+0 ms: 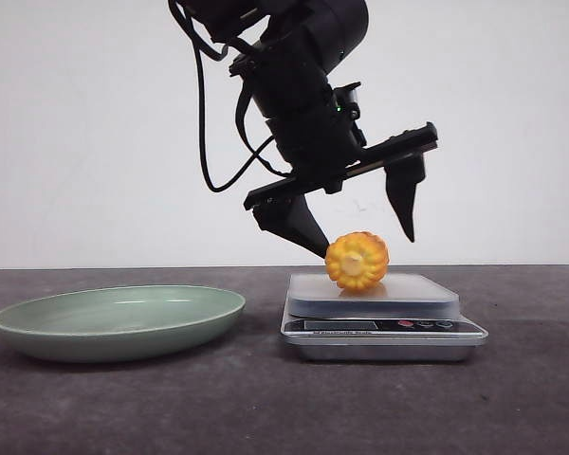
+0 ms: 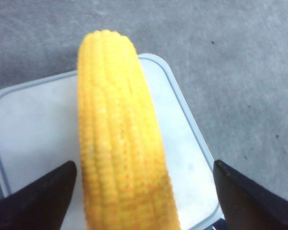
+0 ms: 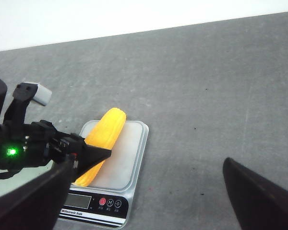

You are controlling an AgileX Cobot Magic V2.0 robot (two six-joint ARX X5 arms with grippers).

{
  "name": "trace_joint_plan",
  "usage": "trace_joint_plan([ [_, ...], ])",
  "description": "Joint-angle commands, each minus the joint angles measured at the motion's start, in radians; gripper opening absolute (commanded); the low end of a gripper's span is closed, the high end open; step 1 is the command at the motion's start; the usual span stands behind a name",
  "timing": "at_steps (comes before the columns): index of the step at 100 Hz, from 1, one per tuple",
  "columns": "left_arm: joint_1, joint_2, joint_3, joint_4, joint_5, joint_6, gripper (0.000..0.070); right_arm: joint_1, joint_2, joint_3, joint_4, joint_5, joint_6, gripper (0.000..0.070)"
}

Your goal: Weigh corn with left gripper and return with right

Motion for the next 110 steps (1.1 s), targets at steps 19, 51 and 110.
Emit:
trace_joint_plan([
  [19,0.011,-0.241,0.043,-0.039,-0.137,0.165,0.056,0.002,0.003,0.014,-0.004,-0.002,-0.02,0.0634],
  [51,0.175,-0.764,0.045,-0.263,-0.305,0.283,0.0555,0.047,0.016,0.014,-0.002,-0.053,-0.018,0.0633],
  [110,0.332,-1.436,0.034,-0.932,-0.479,0.09,0.0554,0.206,0.161,0.014,0.094,-0.056,0.01,0.0633],
])
